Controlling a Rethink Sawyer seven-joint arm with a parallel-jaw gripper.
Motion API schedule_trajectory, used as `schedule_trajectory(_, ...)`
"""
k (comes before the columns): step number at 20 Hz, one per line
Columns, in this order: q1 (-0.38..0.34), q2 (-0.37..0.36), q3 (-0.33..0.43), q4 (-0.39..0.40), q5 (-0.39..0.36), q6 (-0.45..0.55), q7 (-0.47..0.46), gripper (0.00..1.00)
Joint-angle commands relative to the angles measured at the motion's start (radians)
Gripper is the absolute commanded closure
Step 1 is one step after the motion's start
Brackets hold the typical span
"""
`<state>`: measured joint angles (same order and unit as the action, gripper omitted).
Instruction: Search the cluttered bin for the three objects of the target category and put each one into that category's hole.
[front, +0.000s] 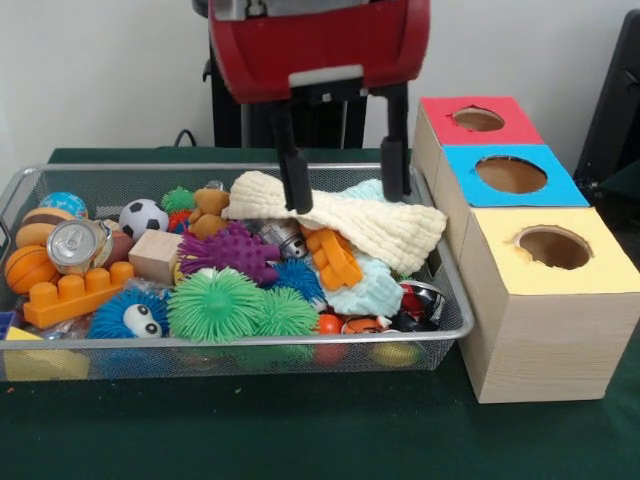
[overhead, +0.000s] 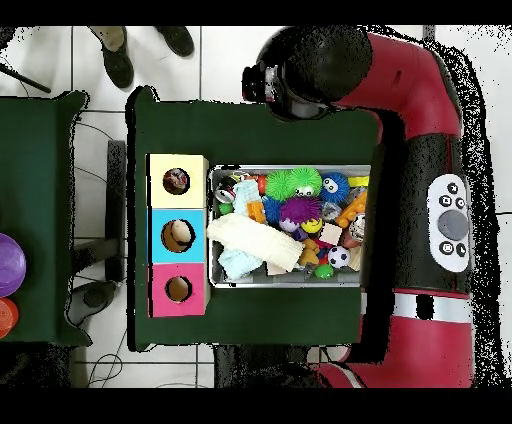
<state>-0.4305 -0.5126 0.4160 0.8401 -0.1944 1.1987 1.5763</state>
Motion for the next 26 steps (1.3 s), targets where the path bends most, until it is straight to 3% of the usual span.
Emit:
schedule_trajectory(1,-0.021,0.058,0.001,0.044,-0.004,0.006,0.002,0.00)
schedule_trajectory(7,-0.021,0.044,-0.017,0.081,-0.031,-0.038,-0.018,0.00)
schedule_trajectory(11,-0.010,0.057,-0.018,0.064,-0.059,-0.115,-0.029,0.00)
schedule_trajectory(18,0.002,0.081,-0.024,0.101,-0.073,-0.252,0.004,0.00)
schedule_trajectory(26,0.028,0.076,-0.065,0.159,-0.085,-0.279,0.015,0.00)
